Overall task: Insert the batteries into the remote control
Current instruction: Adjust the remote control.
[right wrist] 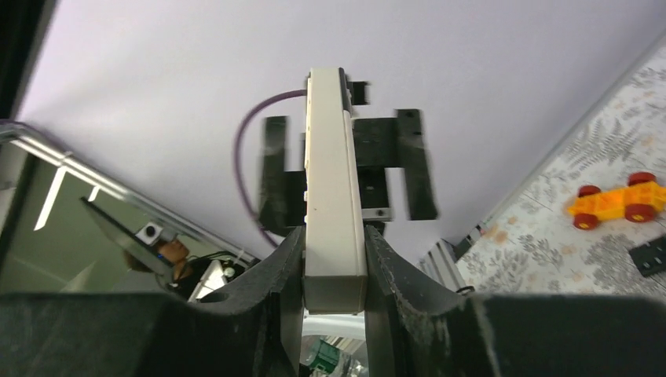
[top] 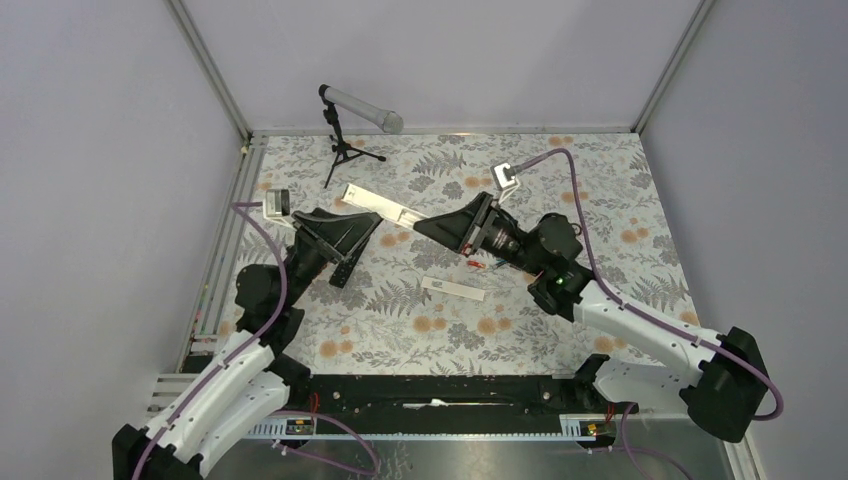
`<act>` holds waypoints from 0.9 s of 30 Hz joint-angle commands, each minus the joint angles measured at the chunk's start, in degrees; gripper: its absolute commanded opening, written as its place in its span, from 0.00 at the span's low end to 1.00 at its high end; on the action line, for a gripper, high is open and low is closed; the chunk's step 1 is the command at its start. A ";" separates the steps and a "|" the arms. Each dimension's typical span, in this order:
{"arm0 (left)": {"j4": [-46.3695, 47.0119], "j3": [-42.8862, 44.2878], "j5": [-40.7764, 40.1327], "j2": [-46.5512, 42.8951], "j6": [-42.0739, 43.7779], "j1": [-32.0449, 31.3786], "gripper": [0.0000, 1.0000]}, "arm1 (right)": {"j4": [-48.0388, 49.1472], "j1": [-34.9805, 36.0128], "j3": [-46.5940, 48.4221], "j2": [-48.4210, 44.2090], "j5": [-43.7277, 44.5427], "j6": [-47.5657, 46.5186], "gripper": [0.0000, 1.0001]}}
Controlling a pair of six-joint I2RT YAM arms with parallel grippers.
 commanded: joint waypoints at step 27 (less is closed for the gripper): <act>7.69 0.38 -15.22 1.62 14.25 -7.13 0.00 | -8.50 5.74 -1.57 -1.04 11.86 -3.10 0.58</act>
